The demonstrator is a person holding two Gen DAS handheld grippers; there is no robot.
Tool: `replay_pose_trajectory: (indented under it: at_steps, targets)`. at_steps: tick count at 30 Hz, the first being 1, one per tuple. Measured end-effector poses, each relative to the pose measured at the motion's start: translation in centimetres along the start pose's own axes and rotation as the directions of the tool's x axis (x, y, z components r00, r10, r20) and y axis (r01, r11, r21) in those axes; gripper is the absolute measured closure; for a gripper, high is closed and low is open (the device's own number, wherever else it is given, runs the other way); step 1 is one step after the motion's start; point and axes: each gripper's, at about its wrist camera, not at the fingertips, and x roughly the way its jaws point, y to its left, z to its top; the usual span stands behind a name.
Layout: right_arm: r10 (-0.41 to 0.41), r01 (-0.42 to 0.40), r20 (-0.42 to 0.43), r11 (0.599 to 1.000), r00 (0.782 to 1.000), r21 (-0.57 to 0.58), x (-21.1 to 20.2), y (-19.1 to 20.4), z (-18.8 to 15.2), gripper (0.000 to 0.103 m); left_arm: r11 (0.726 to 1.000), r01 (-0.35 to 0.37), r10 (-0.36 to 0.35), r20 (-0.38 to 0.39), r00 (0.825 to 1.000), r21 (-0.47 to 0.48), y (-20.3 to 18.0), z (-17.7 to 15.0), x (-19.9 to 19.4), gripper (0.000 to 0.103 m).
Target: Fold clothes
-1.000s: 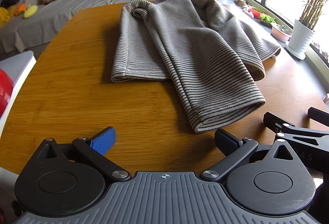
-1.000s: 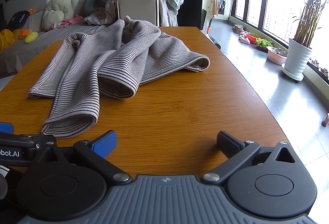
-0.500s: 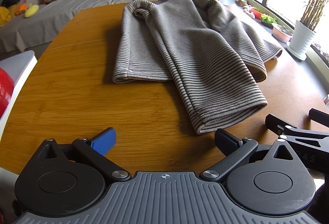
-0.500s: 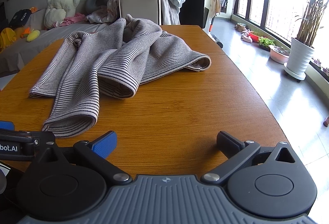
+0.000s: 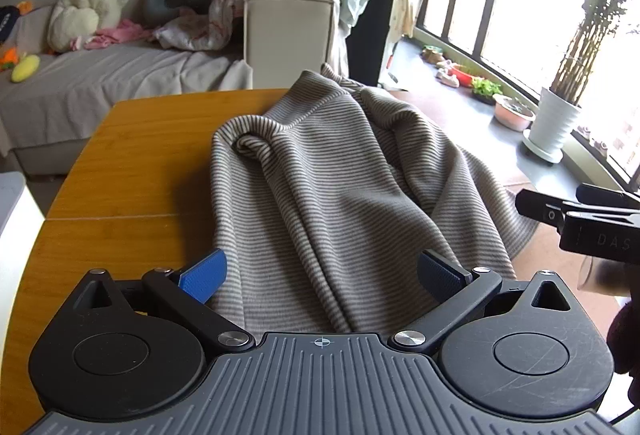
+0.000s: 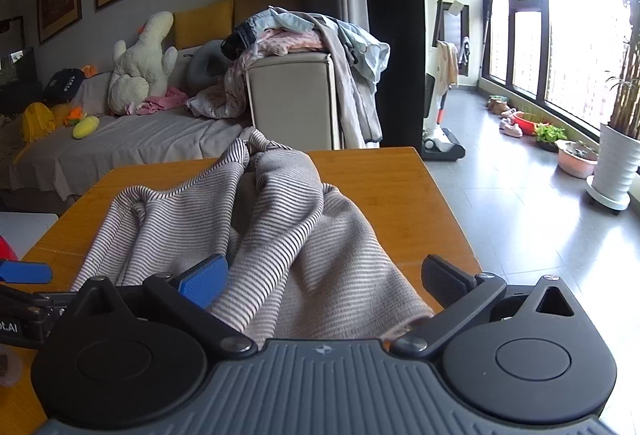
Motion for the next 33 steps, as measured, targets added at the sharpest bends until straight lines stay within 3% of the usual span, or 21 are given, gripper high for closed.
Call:
replay_pose_trajectory:
  at_steps: [3, 9, 11, 17, 27, 30, 33]
  targets:
    - [0.059, -0.058, -0.019, 0.996, 0.998, 0.068, 4.3, -0.2, 1.9, 0.000, 1.000, -0.001, 0.001, 0.004, 1.000, -0.011, 0.6, 1.6, 2.8, 0.000]
    - [0.190, -0.164, -0.110, 0.964, 0.976, 0.211, 12.4, -0.3, 1.5, 0.000, 0.998, 0.009, -0.013, -0.055, 0.998, -0.065, 2.1, 2.8, 8.2, 0.000]
    - [0.192, -0.169, -0.114, 0.968, 0.975, 0.184, 13.1, 0.2, 1.0, 0.000, 0.998, 0.003, -0.007, -0.074, 0.997, -0.065, 2.5, 2.5, 9.5, 0.000]
    - [0.184, -0.173, -0.106, 0.979, 0.977, 0.109, 10.4, 0.7, -0.4, 0.000, 0.999, -0.032, 0.031, 0.023, 0.999, 0.034, 1.2, 0.1, 8.8, 0.000]
    - [0.182, -0.177, -0.124, 0.983, 0.975, 0.052, 1.9, 0.6, -5.3, 0.000, 0.998, 0.010, -0.009, -0.011, 1.000, 0.060, -0.4, -5.0, 2.2, 0.000]
    - [0.181, -0.175, -0.113, 0.982, 0.977, 0.065, -0.5, 0.2, -6.7, 0.000, 0.995, 0.083, -0.079, -0.055, 0.995, 0.064, -1.1, -6.3, -0.2, 0.000]
    - [0.184, -0.177, -0.089, 0.981, 0.979, 0.083, -2.1, -0.2, -7.7, 0.000, 0.975, 0.224, -0.222, -0.092, 0.971, 0.011, -1.2, -6.5, -1.3, 0.000]
